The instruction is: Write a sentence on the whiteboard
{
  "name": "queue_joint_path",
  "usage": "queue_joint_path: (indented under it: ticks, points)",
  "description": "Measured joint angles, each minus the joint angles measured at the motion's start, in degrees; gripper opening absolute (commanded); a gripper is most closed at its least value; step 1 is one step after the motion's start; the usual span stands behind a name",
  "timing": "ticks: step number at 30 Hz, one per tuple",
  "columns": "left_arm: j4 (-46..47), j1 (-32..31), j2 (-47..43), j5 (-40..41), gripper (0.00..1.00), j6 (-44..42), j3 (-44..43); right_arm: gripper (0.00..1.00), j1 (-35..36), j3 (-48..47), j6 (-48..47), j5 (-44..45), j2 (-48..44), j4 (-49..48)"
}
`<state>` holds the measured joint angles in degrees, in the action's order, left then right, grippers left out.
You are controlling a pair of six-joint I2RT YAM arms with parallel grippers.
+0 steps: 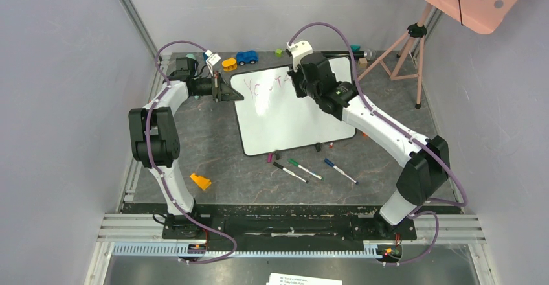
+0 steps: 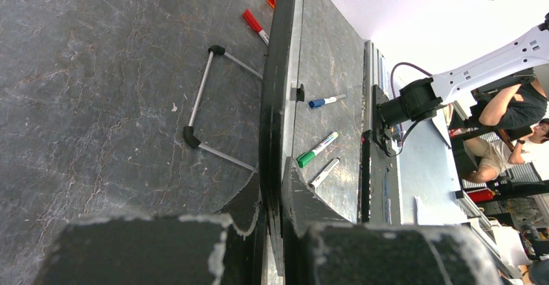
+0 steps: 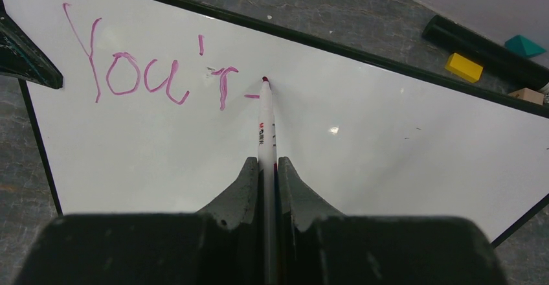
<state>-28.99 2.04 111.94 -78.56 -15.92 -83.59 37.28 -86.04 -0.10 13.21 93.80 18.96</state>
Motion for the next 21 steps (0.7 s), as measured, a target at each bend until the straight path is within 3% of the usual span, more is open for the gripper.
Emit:
queue_joint_path:
  ticks: [21]
  points:
    - [-0.04, 0.00, 0.00, 0.00, 0.02, 0.00, 0.00, 0.00, -0.09, 1.68, -0.57, -3.82, -0.44, -0.48]
